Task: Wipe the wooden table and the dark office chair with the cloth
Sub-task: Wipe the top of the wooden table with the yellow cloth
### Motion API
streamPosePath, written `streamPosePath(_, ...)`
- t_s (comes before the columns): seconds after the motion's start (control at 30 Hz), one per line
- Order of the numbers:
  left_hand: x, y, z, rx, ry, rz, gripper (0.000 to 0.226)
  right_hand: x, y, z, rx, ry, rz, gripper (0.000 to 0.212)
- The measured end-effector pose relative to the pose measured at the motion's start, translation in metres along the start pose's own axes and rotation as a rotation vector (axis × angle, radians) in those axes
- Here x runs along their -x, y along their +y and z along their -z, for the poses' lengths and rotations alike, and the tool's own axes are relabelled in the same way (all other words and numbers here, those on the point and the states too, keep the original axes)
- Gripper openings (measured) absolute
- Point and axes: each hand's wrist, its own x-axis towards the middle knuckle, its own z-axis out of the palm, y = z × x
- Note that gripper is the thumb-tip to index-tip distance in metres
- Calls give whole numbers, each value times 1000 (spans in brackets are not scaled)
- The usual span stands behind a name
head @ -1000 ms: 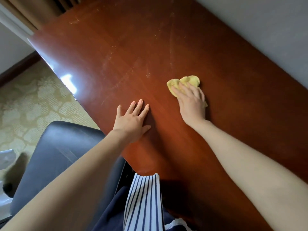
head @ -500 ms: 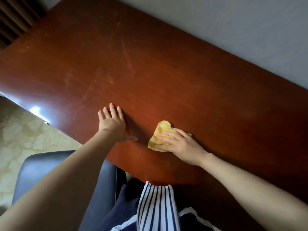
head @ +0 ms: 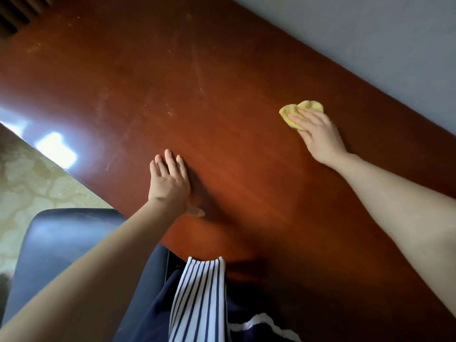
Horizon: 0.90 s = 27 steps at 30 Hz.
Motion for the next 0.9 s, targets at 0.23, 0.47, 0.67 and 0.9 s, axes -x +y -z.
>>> streamPosePath(0.23, -3, -6, -10, 47, 39, -15, 140, -94, -40, -12, 0, 40, -433, 47)
streamPosePath(0.47, -5, -6, -15, 79, 37, 3, 143, -72, -106, -45, 37, 96, -253, 49)
streamPosePath(0.67, -7, -2, -12, 39, -4, 53, 145, -14, -138, -68, 73, 58, -50, 49)
streamPosePath(0.9, 0, -4, -13, 33, 6, 79, 141, 54, -152, -75, 61, 18, 122, 48)
